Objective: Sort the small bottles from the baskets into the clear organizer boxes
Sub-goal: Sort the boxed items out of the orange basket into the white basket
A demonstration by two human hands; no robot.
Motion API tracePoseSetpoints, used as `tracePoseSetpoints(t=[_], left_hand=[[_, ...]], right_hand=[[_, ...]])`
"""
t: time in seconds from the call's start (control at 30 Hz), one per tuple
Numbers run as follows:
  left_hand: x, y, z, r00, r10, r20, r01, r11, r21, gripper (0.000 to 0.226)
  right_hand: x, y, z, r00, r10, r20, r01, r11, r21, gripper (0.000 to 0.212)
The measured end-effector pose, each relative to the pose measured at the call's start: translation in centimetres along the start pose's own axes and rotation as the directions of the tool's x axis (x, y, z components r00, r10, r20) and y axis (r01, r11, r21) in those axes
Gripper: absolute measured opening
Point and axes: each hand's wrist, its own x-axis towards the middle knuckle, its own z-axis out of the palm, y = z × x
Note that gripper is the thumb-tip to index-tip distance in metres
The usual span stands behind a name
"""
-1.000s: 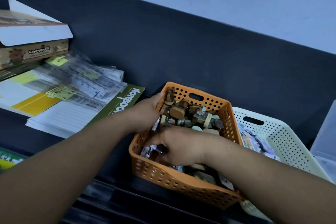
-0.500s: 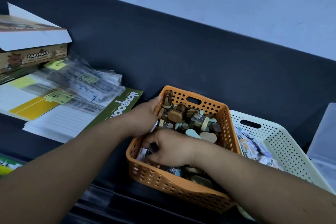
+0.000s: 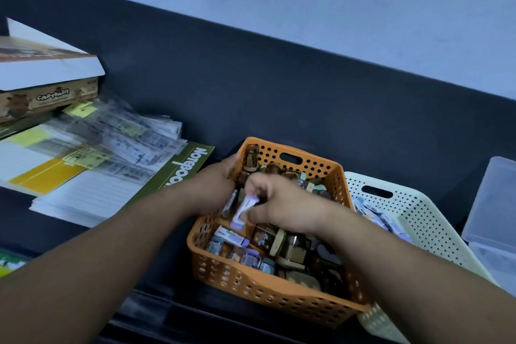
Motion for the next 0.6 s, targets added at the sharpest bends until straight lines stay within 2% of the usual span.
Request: tracePoseSetpoints(t=[0.1, 0.2, 0.27, 0.37, 0.43, 0.5, 0.53, 0.6], left_hand=[[-0.6, 0.7, 0.0, 1.0, 0.006, 0.031, -0.006, 1.0, -0.027, 0.067], [-0.9, 1.2, 0.0, 0.999, 0.027, 0.037, -0.026, 0.999, -0.041, 0.067], [-0.8, 1.3, 0.0, 1.0, 0.017, 0.023, -0.016, 0.999, -0.031, 0.065], [-0.6, 1.1, -0.1, 0.999, -0.02, 0.032, 0.02, 1.0, -0.014, 0.068], [-0.7, 1.1, -0.1, 0.999, -0.03, 0.033, 0.03, 0.999, -0.01, 0.067], [-0.8, 1.2, -0.1, 0.999, -0.033, 0.032, 0.033, 0.999, -0.006, 0.065], [-0.7, 1.2, -0.1, 0.999, -0.038, 0.027, 0.038, 0.999, -0.005, 0.066], [-0.5, 0.9, -0.2, 0.998, -0.05, 0.032, 0.051, 0.999, -0.006, 0.067]], right_hand=[[-1.7, 0.2, -3.0, 0.986, 0.039, -0.162, -0.013, 0.986, 0.164, 0.017], [-3.7, 2.1, -6.2, 0.921, 0.083, -0.382, -0.013, 0.983, 0.182, 0.013], [-5.2, 4.3, -8.0, 0.85, 0.144, -0.506, -0.084, 0.987, 0.14, 0.012], [-7.6, 7.8, -10.1, 0.742, 0.257, -0.619, -0.304, 0.952, 0.031, 0.013], [-8.7, 9.1, -10.7, 0.696, 0.32, -0.642, -0.476, 0.876, -0.079, 0.012], [-8.9, 9.0, -10.6, 0.678, 0.313, -0.665, -0.588, 0.774, -0.234, 0.019], [-8.7, 8.4, -10.3, 0.682, 0.262, -0.682, -0.584, 0.757, -0.293, 0.024], [-7.6, 5.9, -8.8, 0.74, 0.12, -0.662, -0.442, 0.828, -0.344, 0.026]])
